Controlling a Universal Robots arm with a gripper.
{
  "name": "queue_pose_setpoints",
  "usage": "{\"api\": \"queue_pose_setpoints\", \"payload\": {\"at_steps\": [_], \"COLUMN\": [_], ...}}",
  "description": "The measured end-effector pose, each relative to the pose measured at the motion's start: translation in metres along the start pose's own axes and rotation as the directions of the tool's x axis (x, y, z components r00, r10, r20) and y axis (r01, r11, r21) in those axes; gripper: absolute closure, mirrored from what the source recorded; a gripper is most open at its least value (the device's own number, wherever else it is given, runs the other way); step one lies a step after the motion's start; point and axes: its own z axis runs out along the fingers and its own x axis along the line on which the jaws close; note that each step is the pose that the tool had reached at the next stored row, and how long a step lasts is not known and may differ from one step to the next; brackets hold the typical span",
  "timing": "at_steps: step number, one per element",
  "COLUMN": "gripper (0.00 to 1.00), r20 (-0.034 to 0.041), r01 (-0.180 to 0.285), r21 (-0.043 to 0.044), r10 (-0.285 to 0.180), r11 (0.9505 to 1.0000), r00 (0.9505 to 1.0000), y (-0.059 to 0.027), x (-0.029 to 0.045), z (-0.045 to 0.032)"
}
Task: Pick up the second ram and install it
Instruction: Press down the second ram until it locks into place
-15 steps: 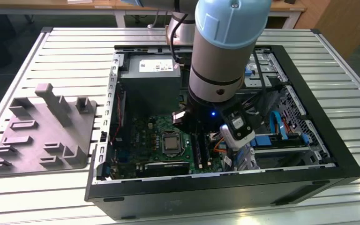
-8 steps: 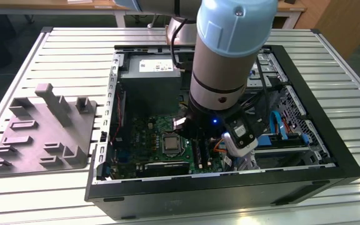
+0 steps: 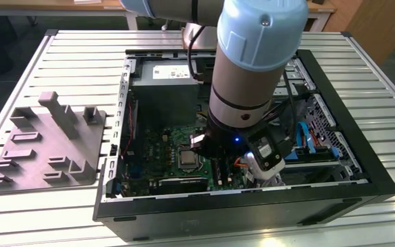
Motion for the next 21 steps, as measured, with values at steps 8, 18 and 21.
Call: {"api": "queue_pose_setpoints", "payload": {"at_steps": [8, 18, 21], "gripper": [0.9, 0.9, 0.9], "r20": [0.0, 0.0001, 0.0], "r01": [0.0, 0.0, 0.0], "r21": [0.0001, -0.0004, 0.0], "r10": [0.0, 0.0, 0.0], "r11": [1.0, 1.0, 1.0], "r00": [1.0, 1.0, 1.0], "y": [-0.0009, -0.001, -0.0012], "x": [0.0, 0.0, 0.0001], "z": [0.0072, 0.011, 0.0122]}}
